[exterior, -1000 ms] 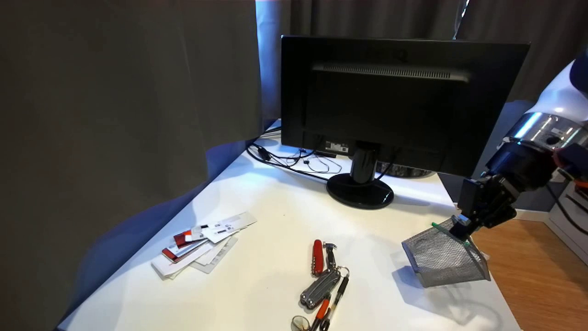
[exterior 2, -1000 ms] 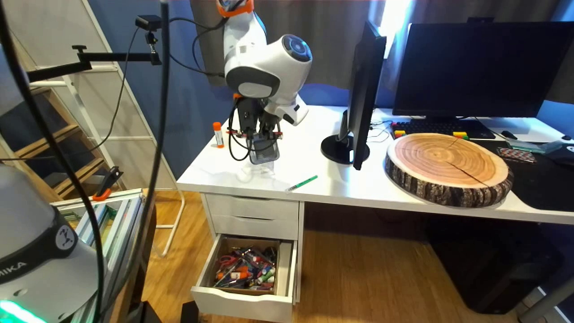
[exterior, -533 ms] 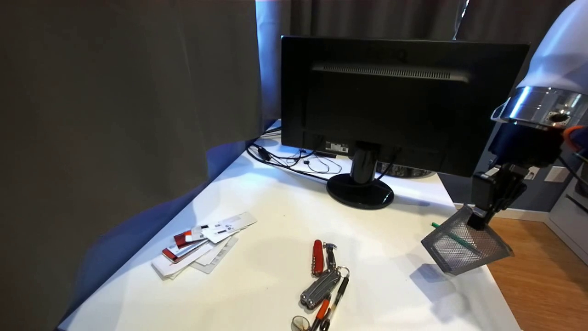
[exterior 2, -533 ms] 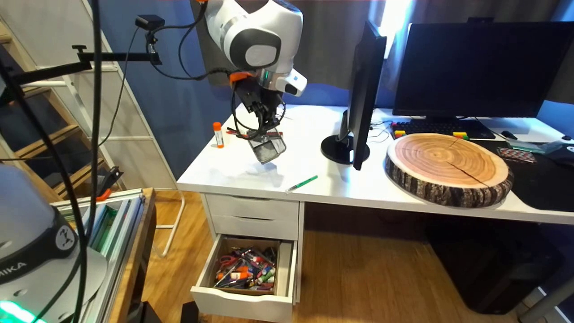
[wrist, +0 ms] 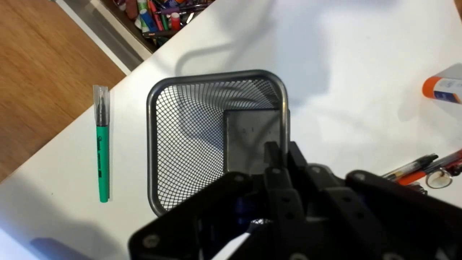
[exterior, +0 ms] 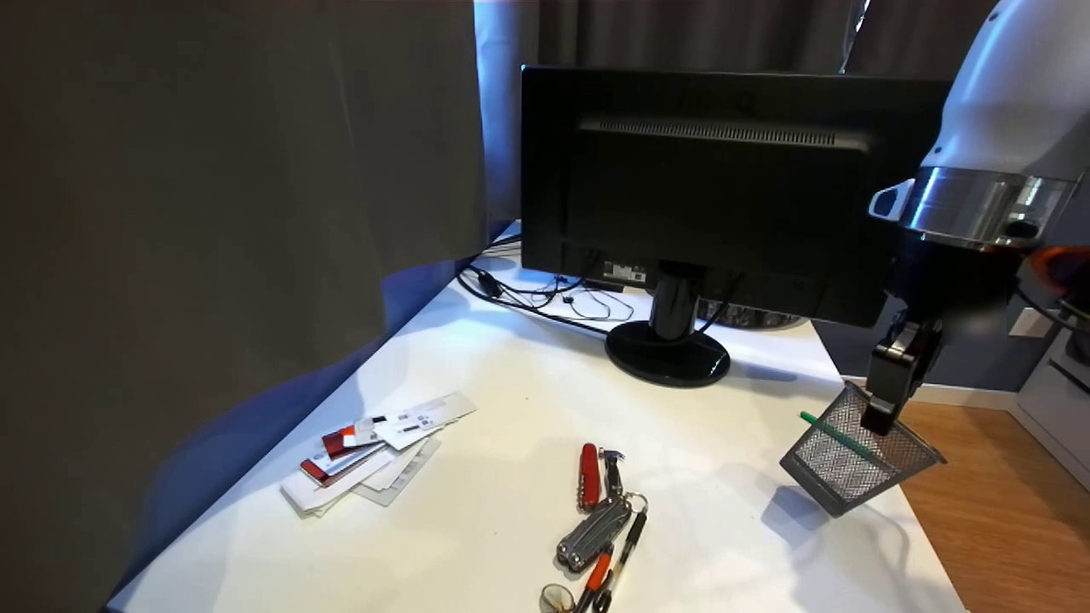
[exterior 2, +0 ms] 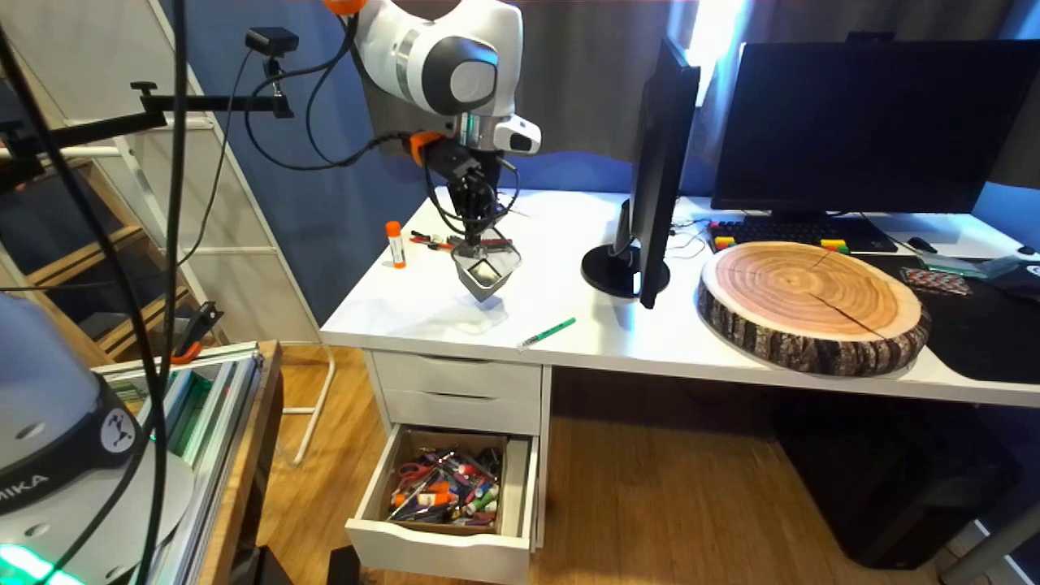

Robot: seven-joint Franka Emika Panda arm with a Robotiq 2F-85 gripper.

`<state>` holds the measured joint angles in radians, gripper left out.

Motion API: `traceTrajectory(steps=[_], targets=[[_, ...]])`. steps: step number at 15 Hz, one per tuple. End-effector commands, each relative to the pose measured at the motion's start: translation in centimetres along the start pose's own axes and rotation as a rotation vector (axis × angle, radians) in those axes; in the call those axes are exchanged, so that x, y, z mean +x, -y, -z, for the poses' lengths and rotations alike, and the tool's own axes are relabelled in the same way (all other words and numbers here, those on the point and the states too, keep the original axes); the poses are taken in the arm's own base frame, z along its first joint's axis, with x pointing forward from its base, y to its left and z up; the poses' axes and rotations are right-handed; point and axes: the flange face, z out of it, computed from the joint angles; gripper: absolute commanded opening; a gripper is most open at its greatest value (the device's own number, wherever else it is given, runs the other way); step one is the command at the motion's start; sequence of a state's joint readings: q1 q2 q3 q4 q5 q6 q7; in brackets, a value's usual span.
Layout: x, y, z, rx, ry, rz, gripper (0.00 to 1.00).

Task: Take the pen out of the drawer and put it into the basket

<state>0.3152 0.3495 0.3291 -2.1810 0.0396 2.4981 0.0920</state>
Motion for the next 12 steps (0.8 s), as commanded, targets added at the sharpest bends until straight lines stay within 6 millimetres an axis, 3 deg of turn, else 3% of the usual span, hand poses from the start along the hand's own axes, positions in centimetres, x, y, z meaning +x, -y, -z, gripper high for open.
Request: traceTrajectory(steps=[1,10,12], targets=[[1.3,1.5,-0.6,-0.085,0.013,0.080,0.02],[3.1,4.0,-3.2,-0.184,0.070,0.234,0.02],[3.4,4.2,-3.2,-0.197,0.075,0.248,0.32]])
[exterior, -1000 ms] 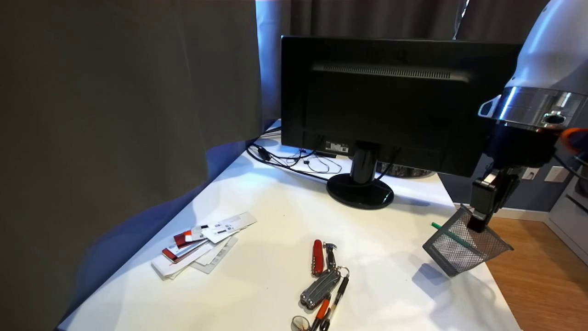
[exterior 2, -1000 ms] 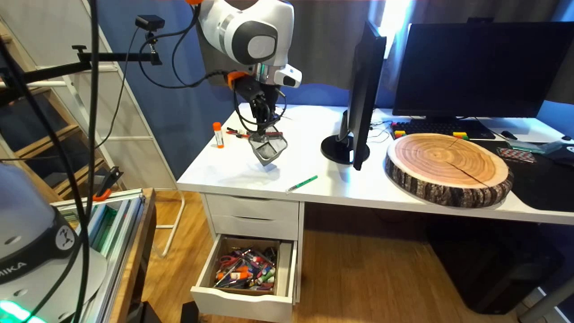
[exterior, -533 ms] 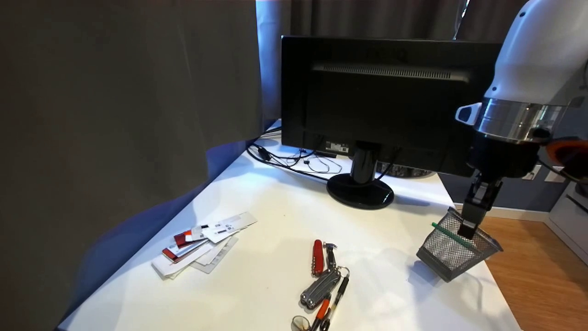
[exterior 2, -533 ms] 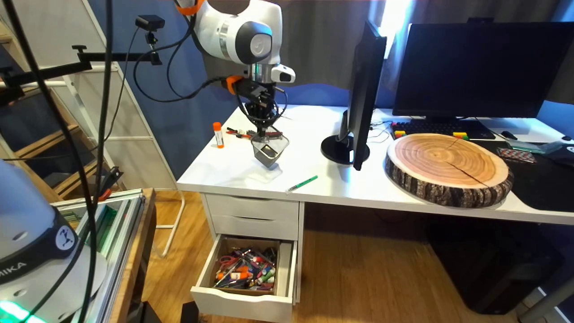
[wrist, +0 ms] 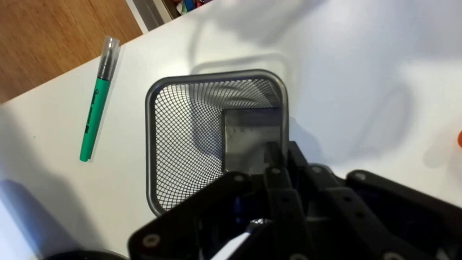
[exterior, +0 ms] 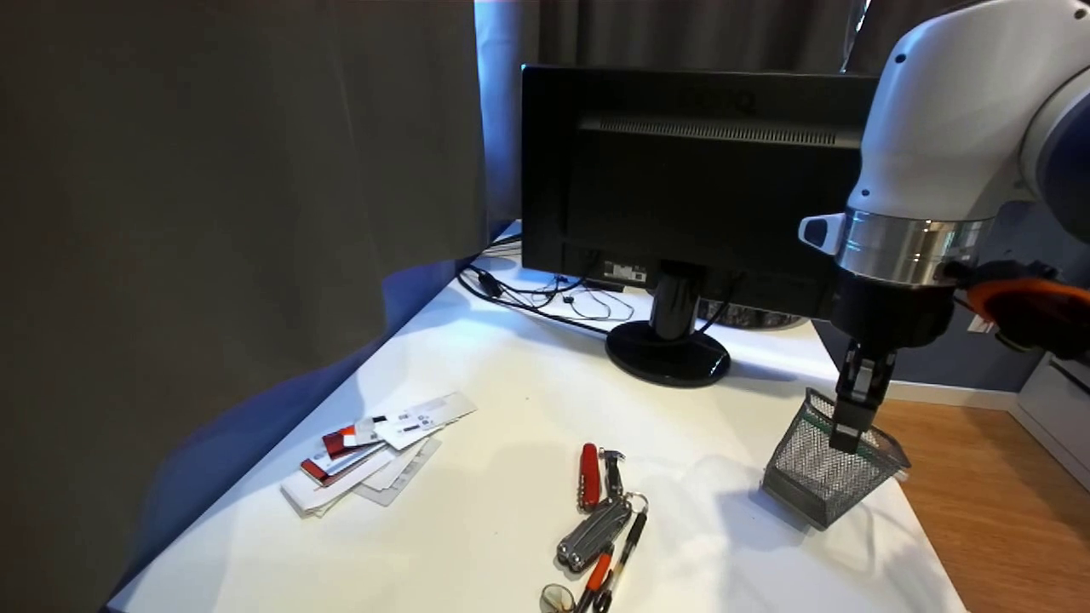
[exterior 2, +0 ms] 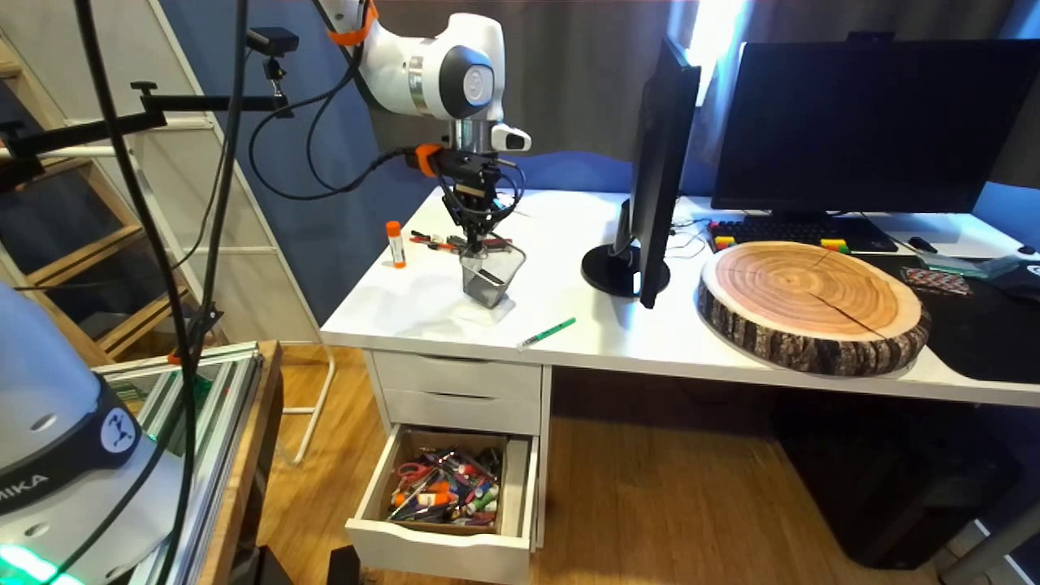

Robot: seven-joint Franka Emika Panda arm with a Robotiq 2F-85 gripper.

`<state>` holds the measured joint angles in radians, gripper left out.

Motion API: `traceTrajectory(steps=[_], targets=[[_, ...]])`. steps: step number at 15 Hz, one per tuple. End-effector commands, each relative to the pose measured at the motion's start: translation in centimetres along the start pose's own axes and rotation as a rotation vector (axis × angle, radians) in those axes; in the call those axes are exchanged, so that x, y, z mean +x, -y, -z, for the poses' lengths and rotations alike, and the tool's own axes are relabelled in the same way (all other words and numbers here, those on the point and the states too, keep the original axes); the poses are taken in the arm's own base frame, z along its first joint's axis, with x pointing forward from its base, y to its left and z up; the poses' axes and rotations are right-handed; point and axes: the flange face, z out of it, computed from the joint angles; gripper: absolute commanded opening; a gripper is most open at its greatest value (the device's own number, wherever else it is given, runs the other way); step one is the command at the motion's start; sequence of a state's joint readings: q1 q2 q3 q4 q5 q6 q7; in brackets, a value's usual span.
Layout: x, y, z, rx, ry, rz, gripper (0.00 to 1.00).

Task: Take the pen out of the drawer and put it into the basket

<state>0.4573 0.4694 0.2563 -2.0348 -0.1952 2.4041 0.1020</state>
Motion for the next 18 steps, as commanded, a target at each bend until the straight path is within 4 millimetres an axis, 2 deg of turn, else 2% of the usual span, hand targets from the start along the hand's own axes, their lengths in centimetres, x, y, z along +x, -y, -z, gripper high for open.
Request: traceTrajectory(steps=[1,6,10,14,18], targets=[[1.1,0.3,-0.3,-0.042,0.019,0.020,0.39],[1.1,-0.6,1.0,-0.039,-0.018,0.002,0.72],[0.3,-2.7,3.1,-0.059,-0.091,-0.026,0.99],[-1.2,-6.3,4.5,-0.081,-0.169,-0.067,1.00],[-3.4,-10.2,3.5,-0.092,-0.225,-0.084,1.00]])
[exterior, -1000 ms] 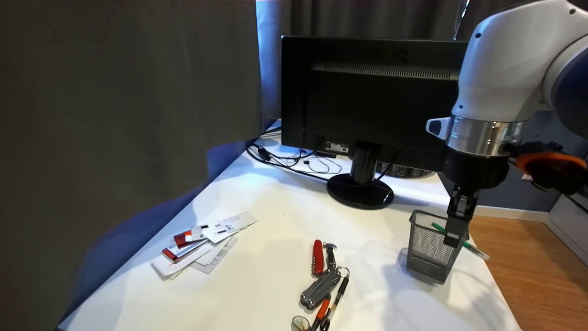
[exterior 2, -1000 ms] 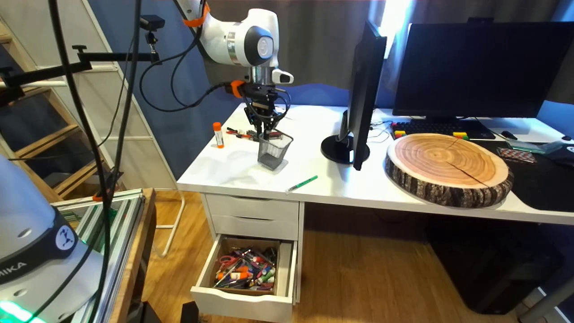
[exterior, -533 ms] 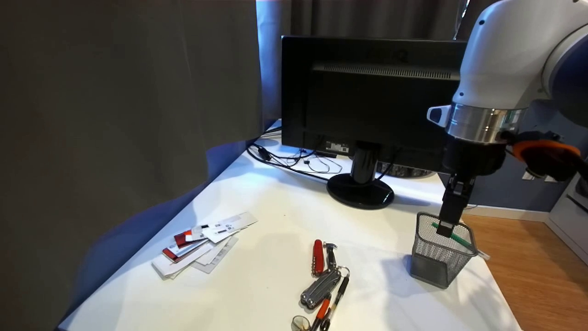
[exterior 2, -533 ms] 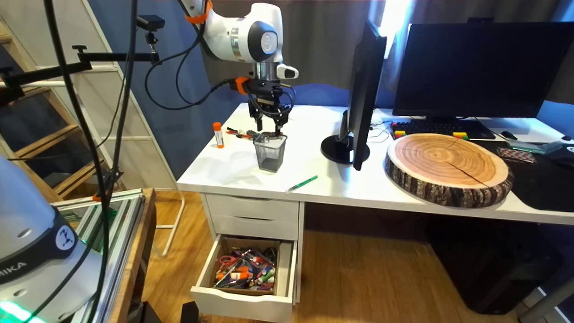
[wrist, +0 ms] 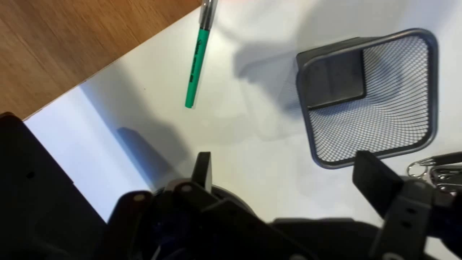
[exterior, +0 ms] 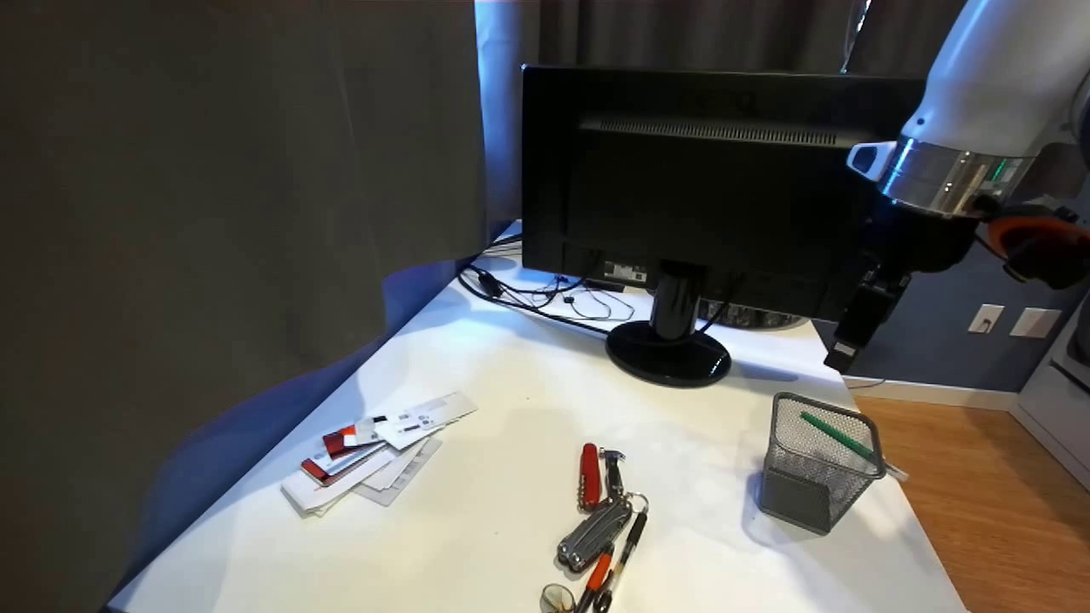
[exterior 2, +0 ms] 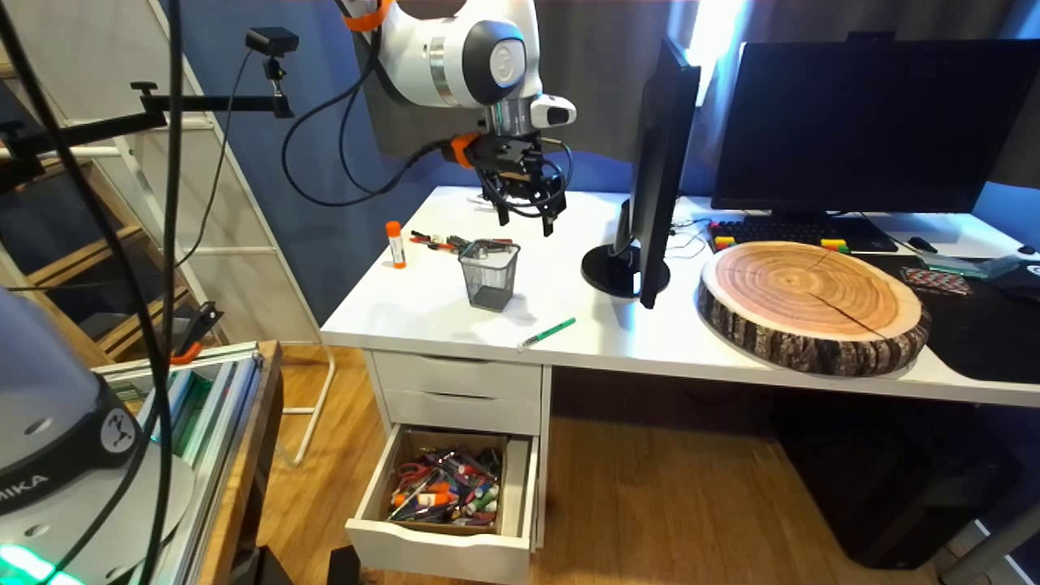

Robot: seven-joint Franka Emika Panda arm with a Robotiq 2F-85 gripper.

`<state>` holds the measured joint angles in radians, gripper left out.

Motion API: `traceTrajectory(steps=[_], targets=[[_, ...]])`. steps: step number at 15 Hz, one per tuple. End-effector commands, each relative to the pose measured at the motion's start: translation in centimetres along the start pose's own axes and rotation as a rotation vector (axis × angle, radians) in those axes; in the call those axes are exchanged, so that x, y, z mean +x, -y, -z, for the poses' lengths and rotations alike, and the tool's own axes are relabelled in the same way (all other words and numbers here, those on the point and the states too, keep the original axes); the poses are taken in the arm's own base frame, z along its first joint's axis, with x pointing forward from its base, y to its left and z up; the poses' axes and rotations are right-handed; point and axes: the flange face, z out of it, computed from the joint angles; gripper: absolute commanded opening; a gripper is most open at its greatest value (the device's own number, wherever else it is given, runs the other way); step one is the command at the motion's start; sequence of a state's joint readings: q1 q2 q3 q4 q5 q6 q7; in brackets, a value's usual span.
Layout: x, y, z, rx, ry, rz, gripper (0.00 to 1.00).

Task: Take the pen out of the drawer and put it into the basket

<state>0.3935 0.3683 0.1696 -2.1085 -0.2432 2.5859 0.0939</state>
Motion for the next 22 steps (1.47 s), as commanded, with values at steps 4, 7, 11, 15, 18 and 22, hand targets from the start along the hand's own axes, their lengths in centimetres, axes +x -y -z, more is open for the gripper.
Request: traceTrajectory(steps=[4,7,11,15,18,22], targets=[[-5.0,-4.8,-2.2,-0.018,-0.060,-0.003,1.00],[-6.5,-6.1,-3.6,-0.003,-0.098,-0.021,1.00],[-6.9,-6.4,-5.6,0.013,-0.170,-0.016,1.00],[-6.9,-6.9,-7.9,0.016,-0.219,-0.024,1.00],[-6.9,-7.4,-9.7,0.021,-0.239,-0.039,1.00],[-6.6,-7.9,-11.8,0.030,-0.256,-0.053,1.00]])
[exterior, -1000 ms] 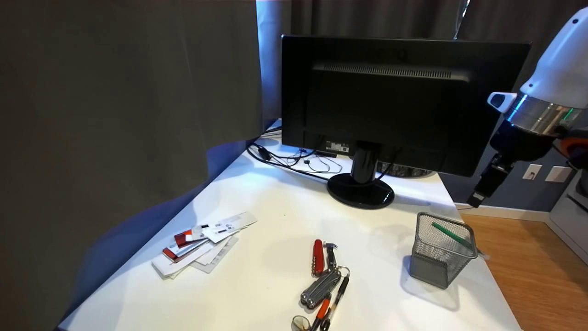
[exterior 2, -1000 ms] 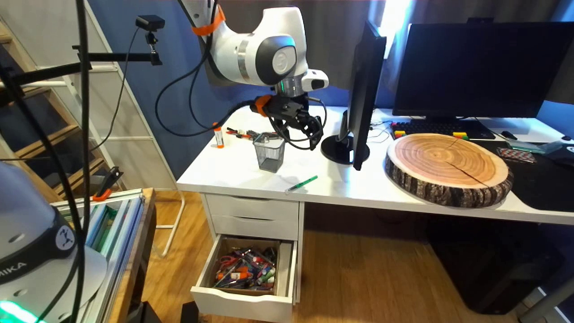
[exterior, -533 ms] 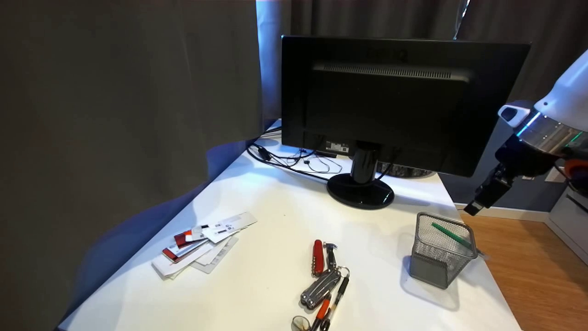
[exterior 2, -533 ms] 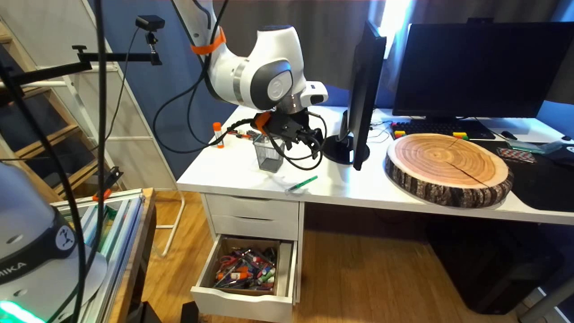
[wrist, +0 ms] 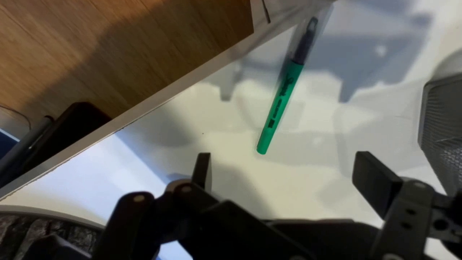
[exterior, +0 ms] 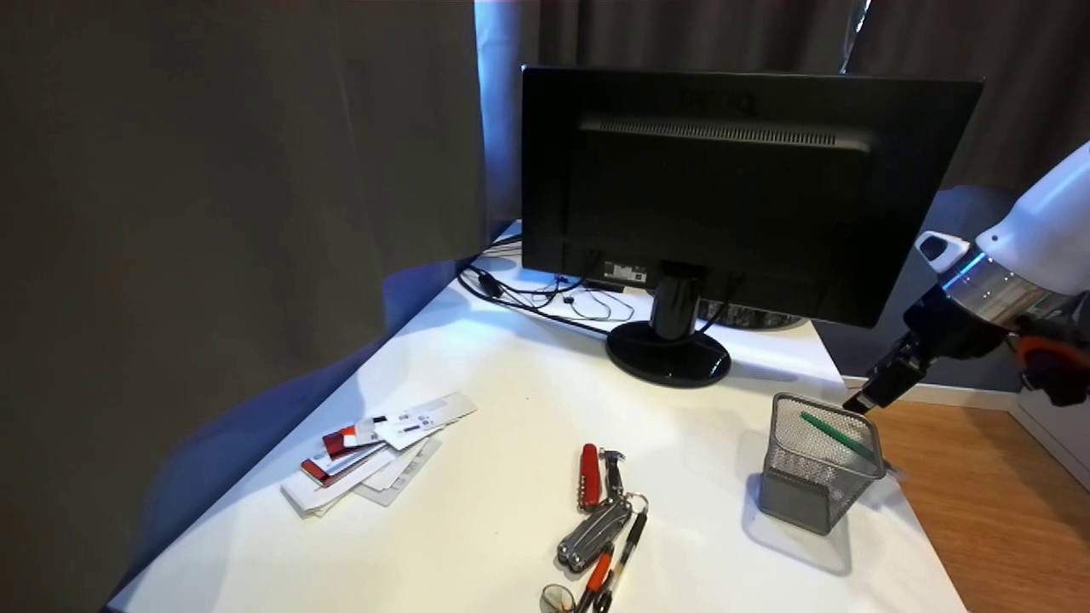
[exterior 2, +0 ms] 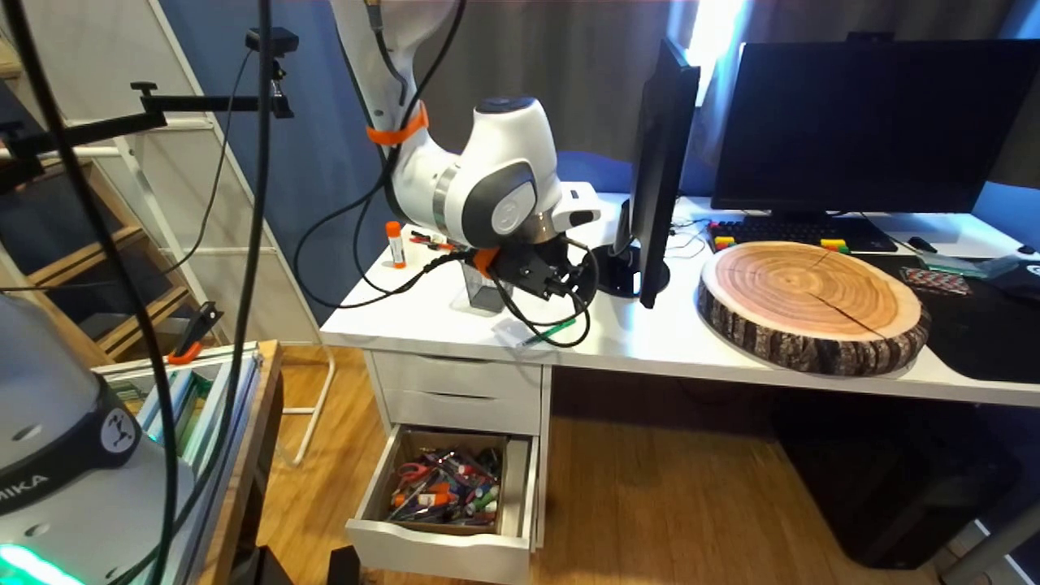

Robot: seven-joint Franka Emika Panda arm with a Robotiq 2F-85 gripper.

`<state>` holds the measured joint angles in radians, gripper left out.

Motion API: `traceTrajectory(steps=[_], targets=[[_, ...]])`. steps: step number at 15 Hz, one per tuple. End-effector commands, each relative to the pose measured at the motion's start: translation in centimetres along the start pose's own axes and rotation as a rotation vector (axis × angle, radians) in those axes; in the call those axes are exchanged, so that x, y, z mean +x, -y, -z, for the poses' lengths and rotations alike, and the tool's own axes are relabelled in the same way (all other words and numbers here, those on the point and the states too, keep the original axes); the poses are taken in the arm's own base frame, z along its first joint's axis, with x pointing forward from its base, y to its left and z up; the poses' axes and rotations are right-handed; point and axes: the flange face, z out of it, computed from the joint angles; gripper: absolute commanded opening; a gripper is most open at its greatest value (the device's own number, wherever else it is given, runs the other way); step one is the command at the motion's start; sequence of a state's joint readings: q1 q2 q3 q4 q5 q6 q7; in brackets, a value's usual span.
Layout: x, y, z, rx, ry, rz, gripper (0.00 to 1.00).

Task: Take the pen out of the drawer and put it into the basket

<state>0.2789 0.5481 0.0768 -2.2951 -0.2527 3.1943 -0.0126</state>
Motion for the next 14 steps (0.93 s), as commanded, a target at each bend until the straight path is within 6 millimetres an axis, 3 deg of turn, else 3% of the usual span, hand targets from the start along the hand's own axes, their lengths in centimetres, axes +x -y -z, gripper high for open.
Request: traceTrajectory(steps=[1,12,13,14], targets=[[0.6,-0.2,-2.2,0.007,-0.027,0.000,1.00],[1.3,-0.3,-6.5,0.016,-0.023,-0.038,0.99],[1.4,-0.3,-6.7,0.017,-0.024,-0.040,0.91],[1.4,-0.3,-6.9,0.018,-0.024,-0.040,0.72]])
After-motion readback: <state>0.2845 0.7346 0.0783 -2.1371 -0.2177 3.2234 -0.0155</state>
